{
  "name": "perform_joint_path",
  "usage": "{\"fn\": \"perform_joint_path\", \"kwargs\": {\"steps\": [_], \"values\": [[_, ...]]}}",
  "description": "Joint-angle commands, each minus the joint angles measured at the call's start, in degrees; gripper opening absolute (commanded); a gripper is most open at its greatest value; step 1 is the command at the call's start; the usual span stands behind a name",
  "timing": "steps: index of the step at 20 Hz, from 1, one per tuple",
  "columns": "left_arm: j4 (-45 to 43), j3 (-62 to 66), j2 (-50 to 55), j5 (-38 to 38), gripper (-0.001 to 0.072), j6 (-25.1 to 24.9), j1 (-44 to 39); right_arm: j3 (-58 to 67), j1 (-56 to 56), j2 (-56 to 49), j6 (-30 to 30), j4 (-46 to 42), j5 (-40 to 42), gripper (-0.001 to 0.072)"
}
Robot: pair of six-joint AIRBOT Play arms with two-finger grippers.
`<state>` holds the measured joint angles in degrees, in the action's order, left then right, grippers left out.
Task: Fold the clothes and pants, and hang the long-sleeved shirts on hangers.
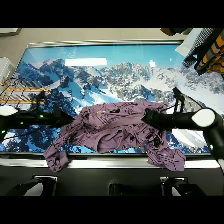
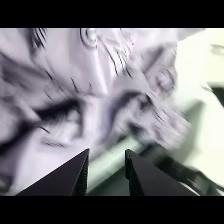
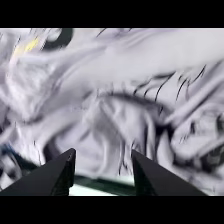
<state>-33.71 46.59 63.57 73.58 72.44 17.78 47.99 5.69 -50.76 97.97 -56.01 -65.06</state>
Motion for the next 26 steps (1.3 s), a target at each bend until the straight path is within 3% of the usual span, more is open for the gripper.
{"fn": "perform_joint_path", "kwargs": {"steps": [1, 6, 11, 18, 23, 26], "values": [[-12.63, 0.04, -9.46, -8.44, 0.0277, 1.55, 0.22, 0.02, 12.41, 4.74, 10.4, -12.92, -1.57, 0.0429], [-24.68, 0.04, -12.44, -10.43, 0.0278, 9.11, -1.05, 0.02, 38.07, -8.31, 34.93, -37.05, 4.48, 0.0432], [-25.03, 0.04, -12.33, -11.76, 0.0279, 9.07, -1.07, 0.04, 40.33, -19.82, 39.08, -35.5, 19.54, 0.0432], [-25.73, 0.02, -12.22, -11.74, 0.0278, 9.03, -1.07, 0.02, 40.33, -26.23, 41.59, -37.9, 24.65, 0.0422], [-30.53, 0.02, -12.24, -11.67, 0.0278, 9.05, -1.07, 0.04, 40.3, -25.2, 48.04, -44.39, 17.46, 0.0037], [-31.52, 0.02, -12.24, -11.76, 0.0278, 9.05, -1.07, 0.04, 40.33, -20.44, 48.68, -46.75, 9.16, 0.0036]]}}
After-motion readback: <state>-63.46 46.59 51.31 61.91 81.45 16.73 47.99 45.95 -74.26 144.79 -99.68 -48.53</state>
